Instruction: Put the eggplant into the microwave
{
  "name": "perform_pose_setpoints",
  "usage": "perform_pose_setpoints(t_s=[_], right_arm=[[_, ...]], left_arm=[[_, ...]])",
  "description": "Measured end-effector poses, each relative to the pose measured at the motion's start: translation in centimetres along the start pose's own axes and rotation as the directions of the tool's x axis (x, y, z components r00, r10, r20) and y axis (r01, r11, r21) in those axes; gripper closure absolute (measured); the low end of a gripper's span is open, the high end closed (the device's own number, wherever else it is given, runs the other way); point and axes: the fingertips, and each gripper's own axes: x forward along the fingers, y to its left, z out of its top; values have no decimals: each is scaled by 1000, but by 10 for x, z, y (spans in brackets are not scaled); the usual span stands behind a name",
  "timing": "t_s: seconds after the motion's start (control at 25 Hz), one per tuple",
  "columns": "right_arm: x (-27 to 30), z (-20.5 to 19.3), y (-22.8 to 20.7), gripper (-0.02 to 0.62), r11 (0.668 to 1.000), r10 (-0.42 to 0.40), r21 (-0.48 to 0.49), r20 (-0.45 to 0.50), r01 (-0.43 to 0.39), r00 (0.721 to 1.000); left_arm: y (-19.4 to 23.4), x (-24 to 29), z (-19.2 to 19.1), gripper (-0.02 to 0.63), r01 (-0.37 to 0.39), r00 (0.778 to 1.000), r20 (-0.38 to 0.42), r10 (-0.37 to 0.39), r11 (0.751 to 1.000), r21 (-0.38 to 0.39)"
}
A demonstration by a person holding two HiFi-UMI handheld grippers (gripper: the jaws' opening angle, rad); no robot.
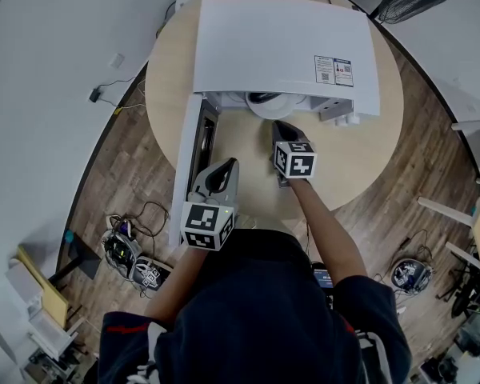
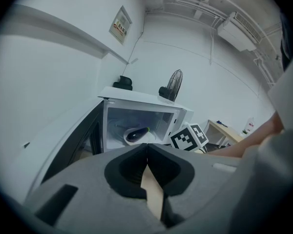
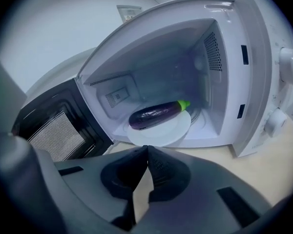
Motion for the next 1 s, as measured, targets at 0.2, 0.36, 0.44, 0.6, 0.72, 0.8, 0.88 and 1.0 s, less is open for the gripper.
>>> perform_pose_setpoints(t_s=[0.2, 0.36, 0.44, 0.6, 0.72, 0.8, 0.88, 1.0], right_arm=[[8, 4, -4, 583, 1000, 2, -5, 0, -2, 1000], [14, 9, -5, 583, 1000, 1, -7, 1, -1, 1000], [17, 11, -5, 583, 1000, 2, -5, -1, -2, 1000], [24, 15, -9, 583, 1000, 7, 12, 4, -8, 1000], [27, 19, -10, 584, 1000, 9, 12, 6, -9, 1000], [30, 21, -10, 583, 1000, 9, 7, 4, -9, 1000], [33, 23, -11, 583, 1000, 9, 7, 4, -9, 1000], [36, 26, -11, 583, 1000, 5, 7, 5, -5, 1000]], left_arm=[[5, 1, -2, 589, -10, 1000, -8, 10, 1000, -5], [7, 3, -4, 589, -15, 1000, -14, 15, 1000, -8], [7, 3, -3, 589, -15, 1000, -15, 15, 1000, -10], [8, 5, -2, 589, -16, 1000, -14, 16, 1000, -13], [9, 4, -3, 589, -23, 1000, -16, 23, 1000, -17], [10, 4, -4, 589, -27, 1000, -16, 27, 999, -20], [11, 4, -4, 589, -30, 999, -16, 30, 999, -22], [12, 4, -4, 589, -32, 999, -17, 31, 999, -24]])
